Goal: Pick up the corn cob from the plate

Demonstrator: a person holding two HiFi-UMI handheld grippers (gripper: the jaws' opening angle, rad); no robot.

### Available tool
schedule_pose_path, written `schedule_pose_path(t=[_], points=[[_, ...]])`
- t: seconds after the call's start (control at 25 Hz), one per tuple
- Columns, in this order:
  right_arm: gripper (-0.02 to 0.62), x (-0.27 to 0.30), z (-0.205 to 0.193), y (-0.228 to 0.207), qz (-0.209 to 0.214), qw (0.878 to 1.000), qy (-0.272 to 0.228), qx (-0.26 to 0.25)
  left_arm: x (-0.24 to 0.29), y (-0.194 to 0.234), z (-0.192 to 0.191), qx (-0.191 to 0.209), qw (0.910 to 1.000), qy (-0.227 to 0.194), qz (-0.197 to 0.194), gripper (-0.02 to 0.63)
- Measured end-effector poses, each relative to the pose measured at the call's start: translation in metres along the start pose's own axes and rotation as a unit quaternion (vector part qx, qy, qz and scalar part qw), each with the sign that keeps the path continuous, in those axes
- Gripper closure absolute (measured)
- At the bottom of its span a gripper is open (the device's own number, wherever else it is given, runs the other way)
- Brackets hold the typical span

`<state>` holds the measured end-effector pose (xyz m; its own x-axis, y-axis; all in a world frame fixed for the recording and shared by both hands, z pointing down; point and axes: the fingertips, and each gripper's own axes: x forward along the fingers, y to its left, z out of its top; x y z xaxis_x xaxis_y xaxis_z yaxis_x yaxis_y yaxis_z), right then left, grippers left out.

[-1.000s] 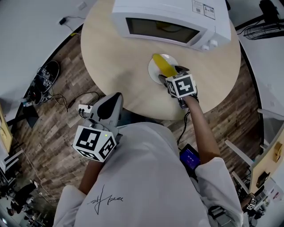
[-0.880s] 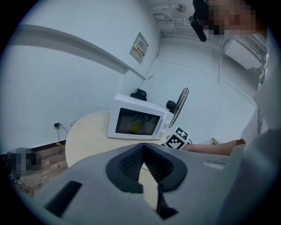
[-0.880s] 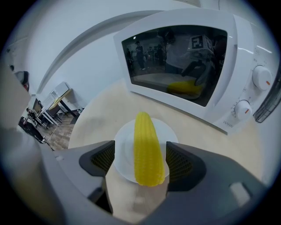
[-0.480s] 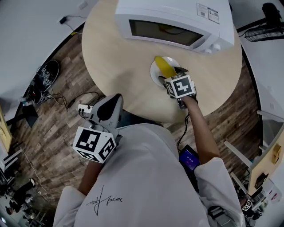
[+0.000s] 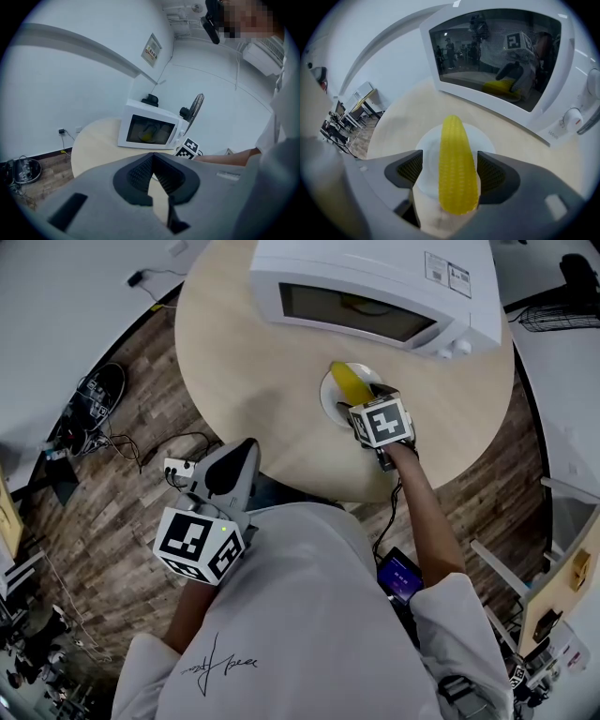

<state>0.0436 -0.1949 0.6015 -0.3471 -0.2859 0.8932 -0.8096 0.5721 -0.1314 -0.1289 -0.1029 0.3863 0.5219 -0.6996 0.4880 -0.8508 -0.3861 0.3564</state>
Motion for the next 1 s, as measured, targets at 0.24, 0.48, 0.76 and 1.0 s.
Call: schedule_pose_path(t=[0.24, 0.48, 0.76, 1.0], points=[[0.218, 0.005, 0.000, -0.003, 0.001, 1.000, 0.006, -0.001, 0.000, 0.002, 0.000, -0.002, 1.0000, 0.001, 0.002, 0.615], [0.219, 0.010, 0.002, -0.001, 0.000, 1.000, 0.009, -0.001, -0.002, 0.004, 0.000, -0.003, 1.0000, 0.002, 0.004, 0.615], [0.255, 0.017, 0.004, -0.005, -0.004, 1.000, 0.011, -0.005, 0.002, 0.006, 0.001, 0.001, 0.9999, 0.009, 0.006, 0.614], [0.284, 0.019, 0.006, -0.008, -0.013, 1.000, 0.011, -0.007, 0.007, 0.006, 0.004, 0.000, 0.9999, 0.010, 0.006, 0.614]])
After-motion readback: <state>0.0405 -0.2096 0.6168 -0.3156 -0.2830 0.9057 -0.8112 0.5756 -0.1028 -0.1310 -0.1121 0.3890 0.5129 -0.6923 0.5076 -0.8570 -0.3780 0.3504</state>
